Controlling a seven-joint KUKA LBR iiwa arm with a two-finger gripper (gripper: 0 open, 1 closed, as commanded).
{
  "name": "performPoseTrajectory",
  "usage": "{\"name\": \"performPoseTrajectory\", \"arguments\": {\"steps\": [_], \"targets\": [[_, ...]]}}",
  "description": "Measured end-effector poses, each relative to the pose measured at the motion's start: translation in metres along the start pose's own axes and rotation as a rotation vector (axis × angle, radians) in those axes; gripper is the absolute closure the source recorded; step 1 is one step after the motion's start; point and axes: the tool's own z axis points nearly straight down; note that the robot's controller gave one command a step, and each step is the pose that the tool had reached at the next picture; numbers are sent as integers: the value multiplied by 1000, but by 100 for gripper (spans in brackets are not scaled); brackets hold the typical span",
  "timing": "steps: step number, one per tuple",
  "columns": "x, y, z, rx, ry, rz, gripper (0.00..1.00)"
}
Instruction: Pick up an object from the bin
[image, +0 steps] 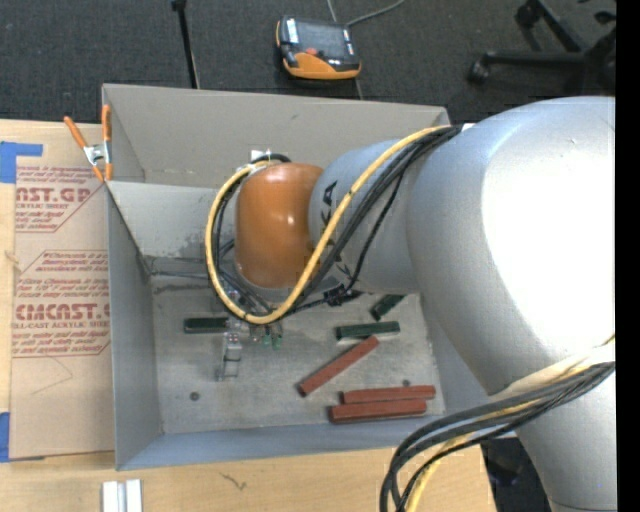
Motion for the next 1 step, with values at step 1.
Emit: {"name": "performPoseTrajectory", "arguments": {"steps": [1], "targets": [[-18, -1, 6, 2, 2, -46, 0]]}}
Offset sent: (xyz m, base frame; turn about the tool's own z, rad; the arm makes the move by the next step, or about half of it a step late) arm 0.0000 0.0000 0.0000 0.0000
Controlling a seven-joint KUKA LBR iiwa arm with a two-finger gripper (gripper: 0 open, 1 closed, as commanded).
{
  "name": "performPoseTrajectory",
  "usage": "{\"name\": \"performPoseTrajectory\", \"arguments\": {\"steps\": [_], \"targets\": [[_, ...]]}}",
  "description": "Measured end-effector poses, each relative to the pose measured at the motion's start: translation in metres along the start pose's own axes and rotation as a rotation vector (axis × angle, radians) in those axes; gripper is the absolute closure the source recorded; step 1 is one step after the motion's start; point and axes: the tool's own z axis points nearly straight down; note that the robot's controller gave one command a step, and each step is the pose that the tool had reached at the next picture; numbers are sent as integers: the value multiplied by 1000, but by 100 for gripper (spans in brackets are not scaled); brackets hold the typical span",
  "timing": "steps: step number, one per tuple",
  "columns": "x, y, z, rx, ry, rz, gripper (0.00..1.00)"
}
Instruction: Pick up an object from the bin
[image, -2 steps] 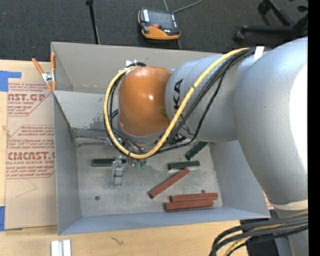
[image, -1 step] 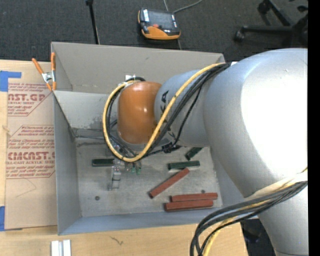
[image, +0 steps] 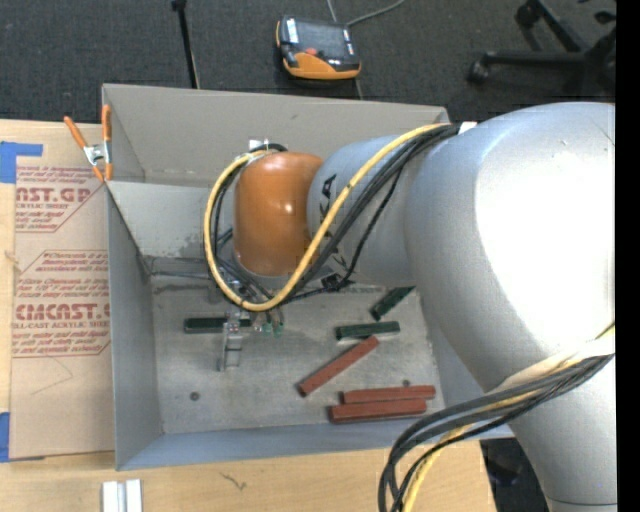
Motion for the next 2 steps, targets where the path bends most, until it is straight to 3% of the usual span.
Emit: {"name": "performPoseTrajectory", "arguments": {"steps": [1, 2], "targets": [[19, 3, -5, -1, 3, 46, 0], [-1, 1, 0, -1, 0, 0, 100]]}}
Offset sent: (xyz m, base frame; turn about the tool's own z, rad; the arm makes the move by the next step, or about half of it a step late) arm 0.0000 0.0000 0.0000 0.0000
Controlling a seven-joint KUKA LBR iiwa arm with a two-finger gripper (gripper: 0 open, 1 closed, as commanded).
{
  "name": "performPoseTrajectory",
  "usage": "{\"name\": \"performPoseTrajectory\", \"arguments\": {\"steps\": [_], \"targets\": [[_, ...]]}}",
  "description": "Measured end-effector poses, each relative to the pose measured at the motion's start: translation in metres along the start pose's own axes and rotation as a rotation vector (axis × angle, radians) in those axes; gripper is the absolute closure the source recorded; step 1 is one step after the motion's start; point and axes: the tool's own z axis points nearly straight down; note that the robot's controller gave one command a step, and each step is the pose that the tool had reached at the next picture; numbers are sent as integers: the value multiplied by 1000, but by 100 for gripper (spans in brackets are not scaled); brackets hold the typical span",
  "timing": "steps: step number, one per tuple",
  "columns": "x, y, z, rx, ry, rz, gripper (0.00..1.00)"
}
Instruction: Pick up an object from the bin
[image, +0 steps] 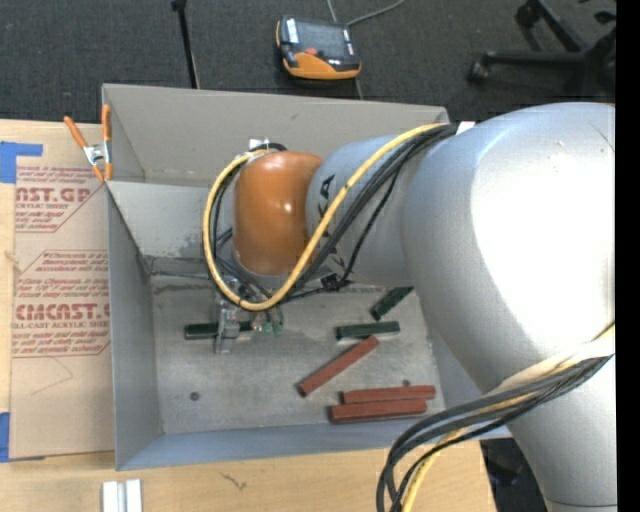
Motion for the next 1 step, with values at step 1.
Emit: {"name": "performPoseTrajectory", "arguments": {"steps": [1], "targets": [[0, 0, 0, 0, 0, 0, 100]]}}
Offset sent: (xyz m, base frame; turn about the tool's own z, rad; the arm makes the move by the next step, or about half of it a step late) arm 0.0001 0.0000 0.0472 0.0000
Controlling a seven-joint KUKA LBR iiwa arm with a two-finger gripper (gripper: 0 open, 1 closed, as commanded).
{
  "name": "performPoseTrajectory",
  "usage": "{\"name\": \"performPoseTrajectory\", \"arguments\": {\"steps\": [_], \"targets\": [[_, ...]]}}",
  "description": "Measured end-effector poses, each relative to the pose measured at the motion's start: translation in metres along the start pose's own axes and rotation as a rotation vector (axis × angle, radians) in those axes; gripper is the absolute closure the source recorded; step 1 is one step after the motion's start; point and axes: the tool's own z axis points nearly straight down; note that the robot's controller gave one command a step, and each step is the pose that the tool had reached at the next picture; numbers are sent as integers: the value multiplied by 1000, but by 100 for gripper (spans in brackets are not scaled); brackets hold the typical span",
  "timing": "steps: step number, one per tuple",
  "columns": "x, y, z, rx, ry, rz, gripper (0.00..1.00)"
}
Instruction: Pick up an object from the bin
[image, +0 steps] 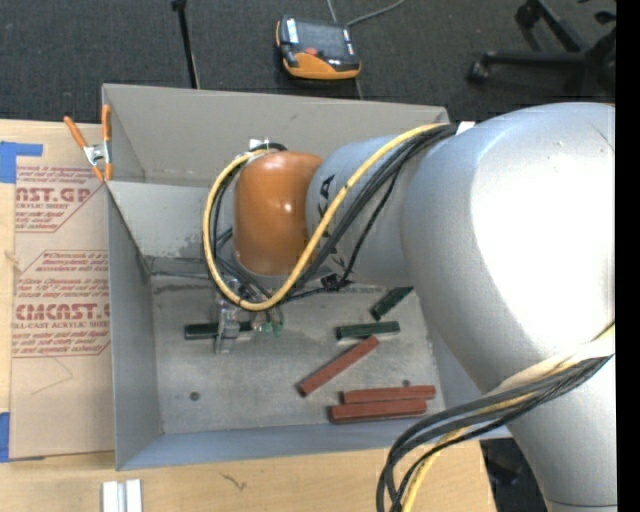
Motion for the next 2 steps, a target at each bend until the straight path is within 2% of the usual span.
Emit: {"name": "performPoseTrajectory", "arguments": {"steps": [1, 2], "targets": [[2, 0, -7, 1, 7, 0, 100], [2, 0, -26, 1, 5, 0, 100]]}}
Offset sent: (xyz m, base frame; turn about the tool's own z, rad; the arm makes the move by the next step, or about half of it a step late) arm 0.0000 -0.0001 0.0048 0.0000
